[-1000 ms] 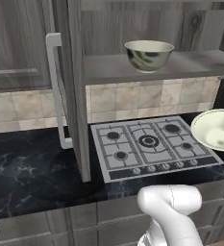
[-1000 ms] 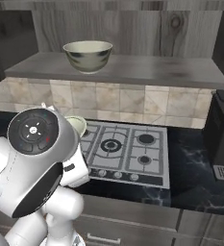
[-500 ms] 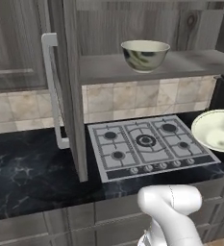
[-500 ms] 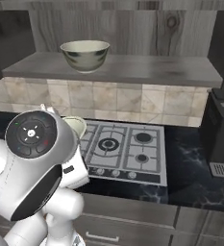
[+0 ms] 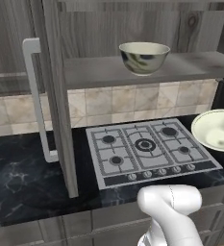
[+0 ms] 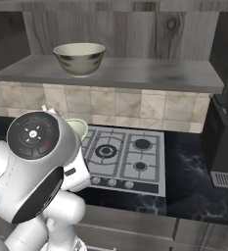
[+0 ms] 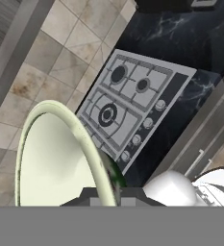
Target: Pick up the bowls on the counter and stack them on top of one another in the open cabinet. Place the smaller bowl on top of the larger bowl.
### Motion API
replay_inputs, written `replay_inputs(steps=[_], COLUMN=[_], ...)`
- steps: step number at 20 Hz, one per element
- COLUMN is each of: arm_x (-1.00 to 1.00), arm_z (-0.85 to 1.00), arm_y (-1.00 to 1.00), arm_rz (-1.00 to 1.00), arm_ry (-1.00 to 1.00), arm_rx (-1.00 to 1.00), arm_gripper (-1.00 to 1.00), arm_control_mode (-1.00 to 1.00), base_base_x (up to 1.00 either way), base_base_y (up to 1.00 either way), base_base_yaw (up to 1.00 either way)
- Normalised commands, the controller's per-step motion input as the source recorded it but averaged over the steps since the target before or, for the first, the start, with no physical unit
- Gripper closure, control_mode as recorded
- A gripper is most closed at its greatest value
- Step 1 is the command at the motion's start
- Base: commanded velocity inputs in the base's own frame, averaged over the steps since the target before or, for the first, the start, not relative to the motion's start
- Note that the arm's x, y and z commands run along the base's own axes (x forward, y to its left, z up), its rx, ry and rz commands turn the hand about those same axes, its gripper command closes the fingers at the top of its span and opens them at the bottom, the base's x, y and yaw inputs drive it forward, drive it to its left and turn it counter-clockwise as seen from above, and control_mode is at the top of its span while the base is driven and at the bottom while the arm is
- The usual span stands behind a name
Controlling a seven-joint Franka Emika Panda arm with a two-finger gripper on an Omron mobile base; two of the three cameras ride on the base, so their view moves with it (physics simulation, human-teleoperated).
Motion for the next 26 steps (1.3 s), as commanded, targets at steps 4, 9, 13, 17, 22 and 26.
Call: replay_inputs(steps=[4, 9, 13, 17, 22, 26], arm_x=[0.00, 0.00, 0.00, 0.00, 0.00, 0.08], arm_z=[0.00, 0.00, 0.00, 0.00, 0.00, 0.12], arm_y=[0.00, 0.00, 0.00, 0.00, 0.00, 0.00], arm_rz=[0.00, 0.00, 0.00, 0.00, 0.00, 0.01], arm_ry=[0.00, 0.00, 0.00, 0.00, 0.00, -0.02], arm_rx=[0.00, 0.00, 0.00, 0.00, 0.00, 0.04], arm_gripper=[1.00, 1.00, 1.00, 1.00, 1.00, 1.00], arm_control_mode=[1.00, 1.00, 1.00, 1.00, 1.00, -1.00], base_base_x=[0.60, 0.42, 0.43, 0.46, 0.42, 0.00], base_base_y=[-0.07, -0.05, -0.04, -0.05, -0.04, 0.00], base_base_yaw=[0.07, 0.15, 0.15, 0.13, 0.09, 0.00])
